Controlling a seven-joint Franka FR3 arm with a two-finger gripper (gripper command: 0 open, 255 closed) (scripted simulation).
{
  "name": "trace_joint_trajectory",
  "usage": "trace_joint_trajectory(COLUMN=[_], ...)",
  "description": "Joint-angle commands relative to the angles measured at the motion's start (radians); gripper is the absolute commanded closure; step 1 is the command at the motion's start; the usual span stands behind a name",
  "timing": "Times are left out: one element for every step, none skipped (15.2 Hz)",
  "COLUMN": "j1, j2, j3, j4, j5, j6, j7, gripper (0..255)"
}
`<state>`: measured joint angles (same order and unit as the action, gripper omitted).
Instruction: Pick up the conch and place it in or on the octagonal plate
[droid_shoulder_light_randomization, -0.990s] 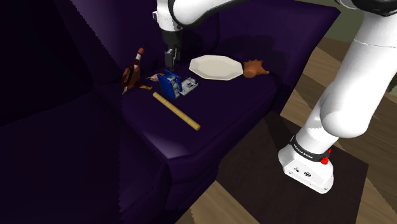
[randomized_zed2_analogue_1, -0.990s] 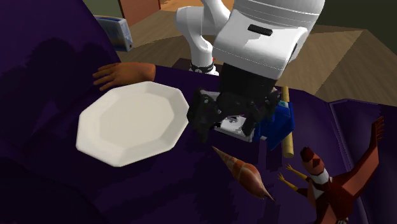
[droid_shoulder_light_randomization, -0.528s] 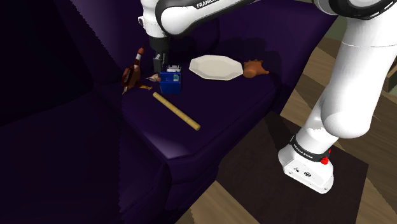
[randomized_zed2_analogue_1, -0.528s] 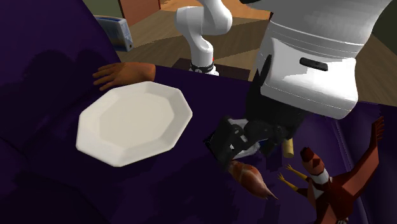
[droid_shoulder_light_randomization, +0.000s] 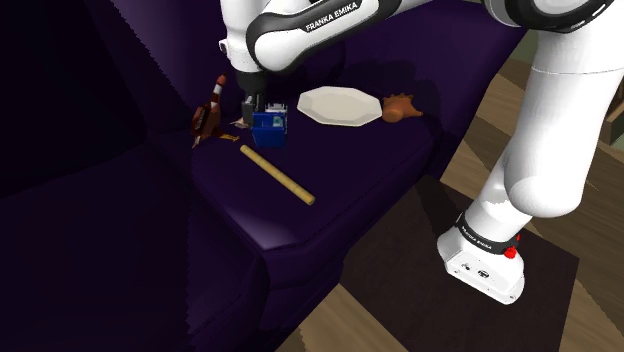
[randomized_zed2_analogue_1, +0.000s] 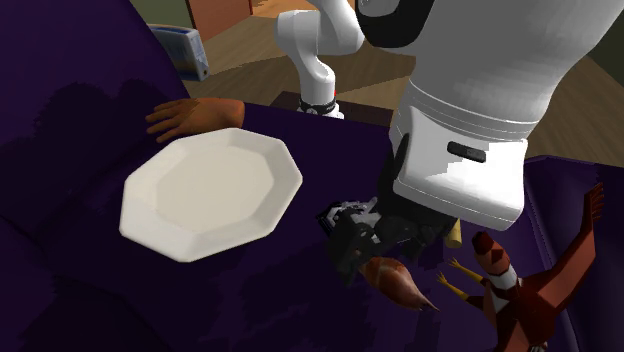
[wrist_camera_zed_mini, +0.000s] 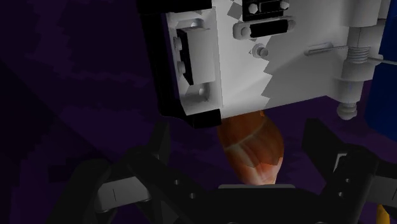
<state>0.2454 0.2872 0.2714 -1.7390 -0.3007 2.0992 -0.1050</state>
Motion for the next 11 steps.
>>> trace_joint_trajectory(j1=[0.000, 0.000, 0.000, 0.000, 0.000, 0.001, 0.001, 0.001, 0.001, 0.001, 0.001], j2=[0.002, 0.002, 0.002, 0.002, 0.002, 0.003, 0.003, 0.003, 0.003, 0.002, 0.002], j3=[0.000, 0.000, 0.000, 0.000, 0.000, 0.000, 0.000, 0.000, 0.000, 0.000, 0.000], j4=[-0.003, -0.003, -0.003, -0.003, -0.003, -0.002, -0.002, -0.002, -0.002, -0.002, -0.002], j5=[-0.001, -0.001, -0.001, -0.001, -0.001, -0.001, -0.001, -0.001, -0.001, -0.001, -0.001], j6=[0.001, 0.001, 0.001, 0.001, 0.000, 0.000, 0.000, 0.000, 0.000, 0.000, 0.000], j7=[0.000, 0.000, 0.000, 0.000, 0.001, 0.001, 0.001, 0.001, 0.001, 0.001, 0.001], gripper=[0, 0, 0, 0, 255, 255, 255, 255, 255, 255, 255])
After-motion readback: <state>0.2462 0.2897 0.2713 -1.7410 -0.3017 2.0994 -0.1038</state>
